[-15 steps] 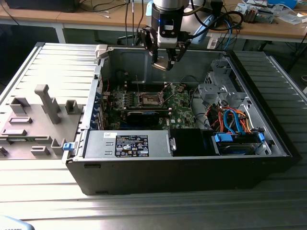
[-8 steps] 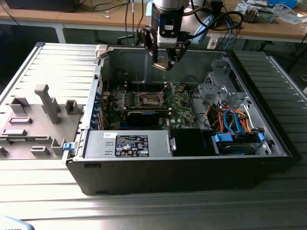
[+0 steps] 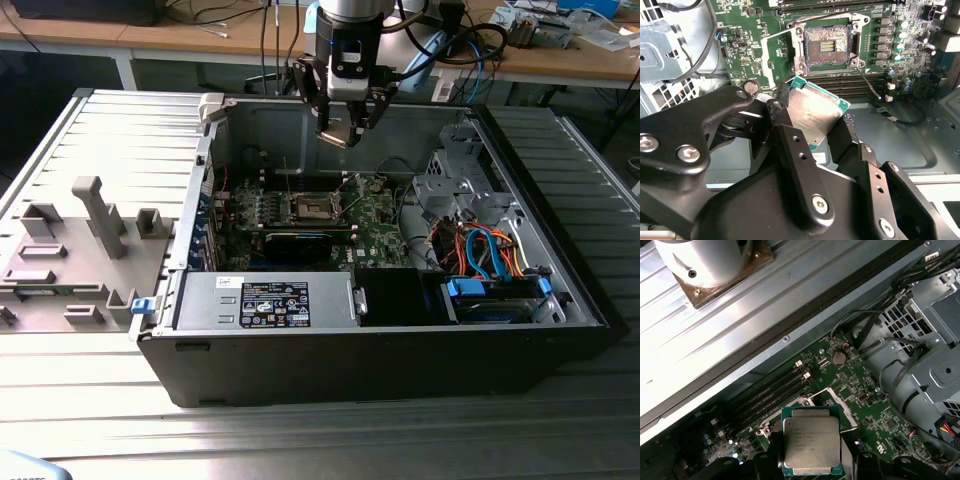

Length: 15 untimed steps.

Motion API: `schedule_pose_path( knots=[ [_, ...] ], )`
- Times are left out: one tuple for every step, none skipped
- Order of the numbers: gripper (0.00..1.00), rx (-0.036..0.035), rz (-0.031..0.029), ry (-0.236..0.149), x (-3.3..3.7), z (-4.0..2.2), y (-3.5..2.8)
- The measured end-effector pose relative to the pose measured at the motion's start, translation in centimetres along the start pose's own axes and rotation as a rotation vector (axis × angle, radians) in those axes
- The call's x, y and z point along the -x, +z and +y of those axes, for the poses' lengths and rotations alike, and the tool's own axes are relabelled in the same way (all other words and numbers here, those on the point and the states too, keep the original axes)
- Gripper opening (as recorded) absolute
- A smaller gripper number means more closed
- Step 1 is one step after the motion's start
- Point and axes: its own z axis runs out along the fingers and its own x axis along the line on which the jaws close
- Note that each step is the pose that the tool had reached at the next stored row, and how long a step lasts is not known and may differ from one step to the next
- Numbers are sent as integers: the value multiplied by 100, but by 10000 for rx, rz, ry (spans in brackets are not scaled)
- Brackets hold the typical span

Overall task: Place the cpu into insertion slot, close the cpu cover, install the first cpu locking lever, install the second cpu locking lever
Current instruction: 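Place the cpu into insertion slot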

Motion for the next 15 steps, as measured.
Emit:
schedule_pose_path(
  knots=[
    [55, 0, -1, 11, 0, 0, 0],
    [55, 0, -2, 18, 0, 0, 0],
    [55, 1, -2, 24, 0, 0, 0],
    [55, 0, -3, 30, 0, 0, 0],
    [55, 0, -4, 40, 0, 0, 0],
    [55, 0, -5, 52, 0, 0, 0],
    [55, 1, -6, 67, 0, 0, 0],
    [55, 1, -7, 76, 0, 0, 0],
    [55, 1, -8, 83, 0, 0, 0],
    [55, 1, -9, 96, 0, 0, 0],
    [55, 1, -9, 101, 0, 0, 0],
    [55, 1, -10, 108, 0, 0, 0],
    [55, 2, -10, 114, 0, 0, 0],
    [55, 2, -11, 120, 0, 0, 0],
    [55, 2, -12, 129, 0, 0, 0]
  ],
)
